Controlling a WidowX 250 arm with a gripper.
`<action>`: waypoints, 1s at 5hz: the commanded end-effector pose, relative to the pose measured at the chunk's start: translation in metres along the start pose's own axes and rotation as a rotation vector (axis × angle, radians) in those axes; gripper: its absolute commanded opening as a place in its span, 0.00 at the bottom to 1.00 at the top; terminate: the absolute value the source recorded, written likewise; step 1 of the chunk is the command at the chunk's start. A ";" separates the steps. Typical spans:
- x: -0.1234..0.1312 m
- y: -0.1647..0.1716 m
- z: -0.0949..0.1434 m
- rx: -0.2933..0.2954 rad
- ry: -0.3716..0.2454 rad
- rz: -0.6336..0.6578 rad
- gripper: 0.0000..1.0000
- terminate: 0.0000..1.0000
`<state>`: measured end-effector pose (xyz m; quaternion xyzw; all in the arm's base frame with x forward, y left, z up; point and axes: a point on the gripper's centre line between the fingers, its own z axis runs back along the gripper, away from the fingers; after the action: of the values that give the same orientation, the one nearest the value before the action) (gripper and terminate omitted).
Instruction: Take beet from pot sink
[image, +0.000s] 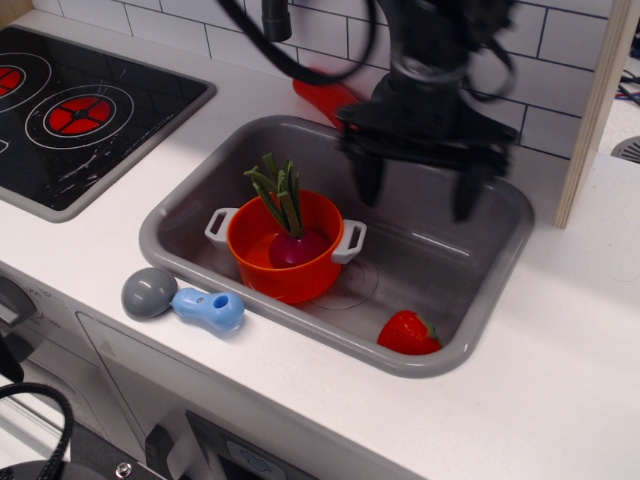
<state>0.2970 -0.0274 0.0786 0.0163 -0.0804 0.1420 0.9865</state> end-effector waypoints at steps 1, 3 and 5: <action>0.023 0.065 0.026 0.018 -0.087 0.066 1.00 0.00; 0.030 0.097 0.014 0.042 -0.091 0.134 1.00 0.00; 0.026 0.088 -0.019 0.008 -0.107 0.124 1.00 0.00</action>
<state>0.2962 0.0644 0.0533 0.0262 -0.1148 0.2050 0.9717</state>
